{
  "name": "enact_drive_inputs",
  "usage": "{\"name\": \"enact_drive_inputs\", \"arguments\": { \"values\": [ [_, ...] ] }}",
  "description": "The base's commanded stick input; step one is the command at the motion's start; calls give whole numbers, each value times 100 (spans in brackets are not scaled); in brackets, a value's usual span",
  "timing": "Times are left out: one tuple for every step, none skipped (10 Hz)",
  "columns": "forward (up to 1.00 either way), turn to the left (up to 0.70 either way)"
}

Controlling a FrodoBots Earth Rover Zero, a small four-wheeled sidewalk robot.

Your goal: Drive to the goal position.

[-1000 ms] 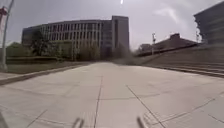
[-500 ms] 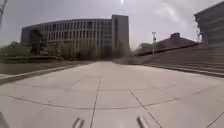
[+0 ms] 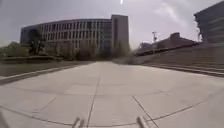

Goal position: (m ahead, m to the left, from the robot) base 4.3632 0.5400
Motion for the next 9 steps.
{"name": "enact_drive_inputs", "arguments": {
  "values": [
    [70, 0],
    [70, 0],
    [70, 0],
    [70, 0],
    [70, 0],
    [70, 0],
    [70, 0],
    [70, 0],
    [70, 0]
  ]
}}
